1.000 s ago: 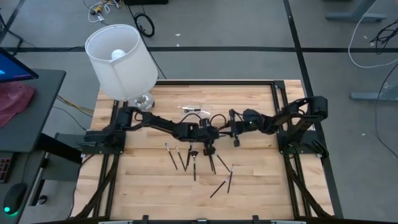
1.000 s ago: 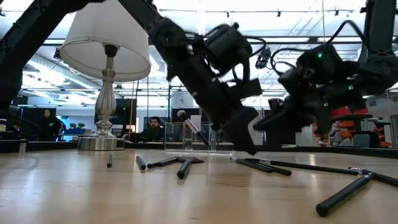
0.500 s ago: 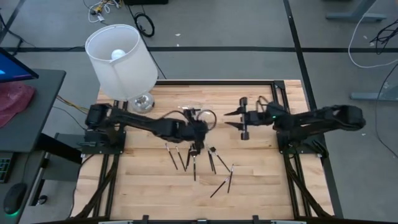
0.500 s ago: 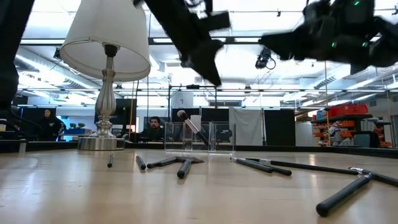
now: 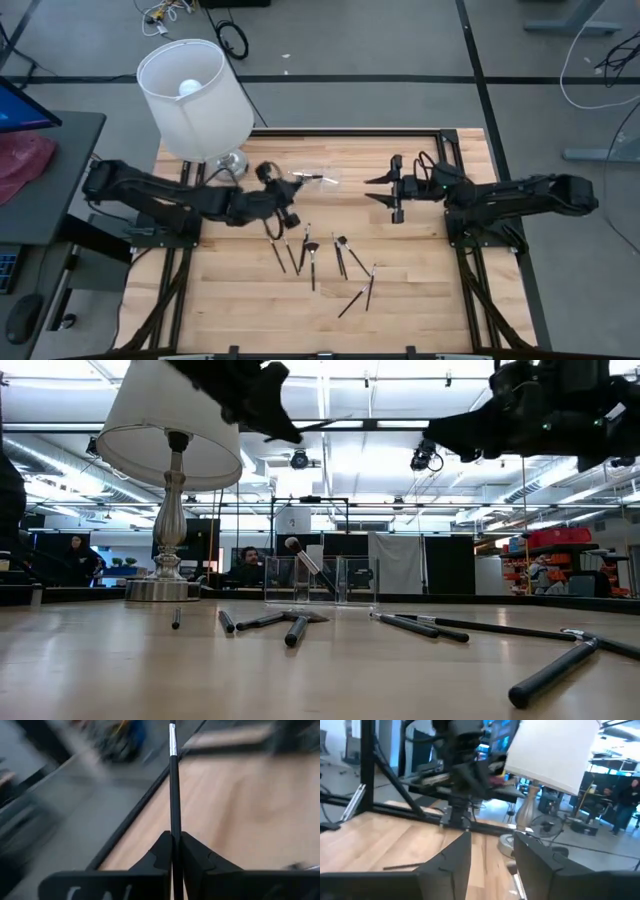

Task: Put items in baskets/containers
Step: Put the black eyeshadow brush into the transparent organizer

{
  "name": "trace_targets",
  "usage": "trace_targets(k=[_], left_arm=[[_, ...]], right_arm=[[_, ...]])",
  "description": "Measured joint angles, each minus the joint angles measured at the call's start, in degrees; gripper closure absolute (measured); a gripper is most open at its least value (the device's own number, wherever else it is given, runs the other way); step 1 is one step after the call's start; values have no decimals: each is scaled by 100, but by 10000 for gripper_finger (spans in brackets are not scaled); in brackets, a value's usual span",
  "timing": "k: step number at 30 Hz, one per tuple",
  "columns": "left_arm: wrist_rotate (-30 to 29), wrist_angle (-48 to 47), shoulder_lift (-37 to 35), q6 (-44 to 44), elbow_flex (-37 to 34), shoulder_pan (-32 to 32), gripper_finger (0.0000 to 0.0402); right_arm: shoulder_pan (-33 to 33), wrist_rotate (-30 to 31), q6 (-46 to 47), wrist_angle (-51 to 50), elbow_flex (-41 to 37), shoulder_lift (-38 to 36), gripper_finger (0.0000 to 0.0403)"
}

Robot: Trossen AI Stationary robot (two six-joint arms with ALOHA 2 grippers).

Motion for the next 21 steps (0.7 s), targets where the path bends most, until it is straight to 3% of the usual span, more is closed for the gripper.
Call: trace_targets(k=[4,7,13,21], left_arm=[[1280,3169,144,707,-1244,300,379],[1919,4351,302,705,-1665,563,379],[2622,4342,450,401,-1727,967,379],[2694,4320,466,410,-1726,996,379]], right_arm=[[4,8,431,1132,4,820,250],[4,4,811,1572,187,1495,250],[17,-367,935,1734,1140,2496,250],[15,-352,938,1724,1946,3027,250]])
